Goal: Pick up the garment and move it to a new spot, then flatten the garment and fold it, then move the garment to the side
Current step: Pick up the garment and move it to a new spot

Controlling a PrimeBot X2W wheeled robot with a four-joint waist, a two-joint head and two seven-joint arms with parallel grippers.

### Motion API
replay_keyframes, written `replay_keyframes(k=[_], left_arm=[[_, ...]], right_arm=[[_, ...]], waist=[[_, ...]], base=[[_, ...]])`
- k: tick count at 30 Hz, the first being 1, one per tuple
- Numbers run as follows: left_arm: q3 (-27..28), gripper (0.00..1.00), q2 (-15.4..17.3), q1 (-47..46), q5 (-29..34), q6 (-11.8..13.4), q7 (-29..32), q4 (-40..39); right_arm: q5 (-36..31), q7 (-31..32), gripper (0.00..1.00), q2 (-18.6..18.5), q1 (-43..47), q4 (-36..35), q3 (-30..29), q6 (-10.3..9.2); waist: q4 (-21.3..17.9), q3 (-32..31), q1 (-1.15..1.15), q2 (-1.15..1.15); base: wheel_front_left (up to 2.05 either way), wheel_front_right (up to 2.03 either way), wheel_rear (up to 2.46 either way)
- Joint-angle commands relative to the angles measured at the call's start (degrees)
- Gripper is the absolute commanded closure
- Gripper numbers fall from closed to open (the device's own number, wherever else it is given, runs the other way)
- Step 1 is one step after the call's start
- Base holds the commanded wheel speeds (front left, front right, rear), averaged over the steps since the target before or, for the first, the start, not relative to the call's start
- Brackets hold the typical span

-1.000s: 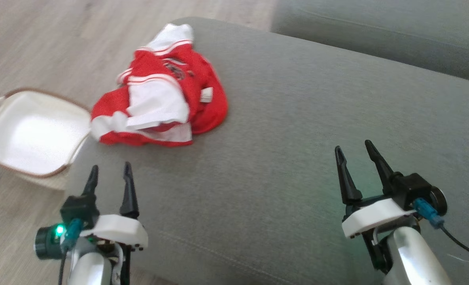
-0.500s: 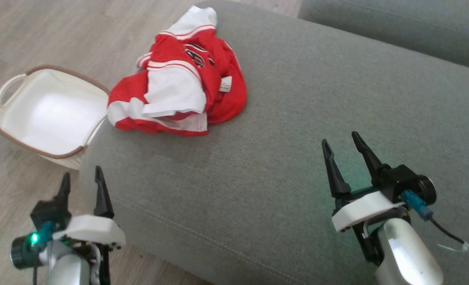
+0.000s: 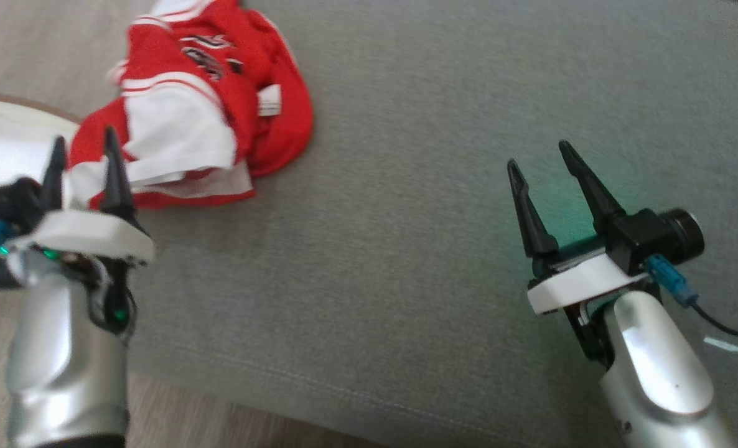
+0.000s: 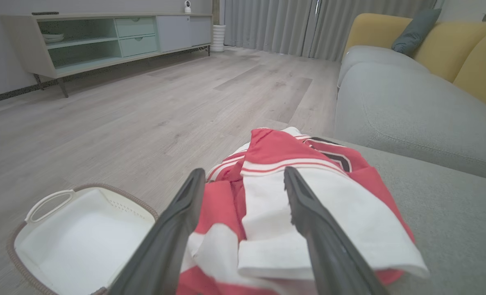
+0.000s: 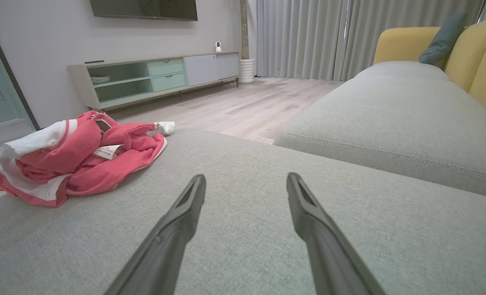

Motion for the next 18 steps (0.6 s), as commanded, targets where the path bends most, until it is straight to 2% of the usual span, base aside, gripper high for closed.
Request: replay_keyframes(k=[1,6,13,18], left_arm=[[2.0,0.00,3.1,-2.1,-0.3,-0.1,-0.7,-0.9],[1.1,0.00,5.7,-8.2,-0.8,-1.1,-0.7,5.1],[-2.4,0.00,9.5,-17.2,-1.5,-1.4,-0.6,18.3],[-3.9,0.00,10.5,-21.8,-2.1,-1.5,0.4,26.1]], right_arm=[[-0.4,-0.6,0.00,0.3,-1.6,-2.2,1.6,0.43],[-0.5,-0.6,0.00,-0.2,-3.1,-4.4,2.5,0.43],[-0.3,-0.6,0.00,-0.4,-4.5,-6.4,3.6,0.43],[-0.2,-0.6,0.00,-0.1,-5.1,-6.9,3.7,0.43]], waist=[[-2.5,2.4,-0.01,0.00],[-5.1,5.3,-0.01,0.00],[-7.6,8.6,-0.01,0.00],[-9.2,10.3,-0.01,0.00]], base=[[0.00,0.00,0.00],[0.00,0.00,0.00],[0.00,0.00,0.00],[0.00,0.00,0.00]])
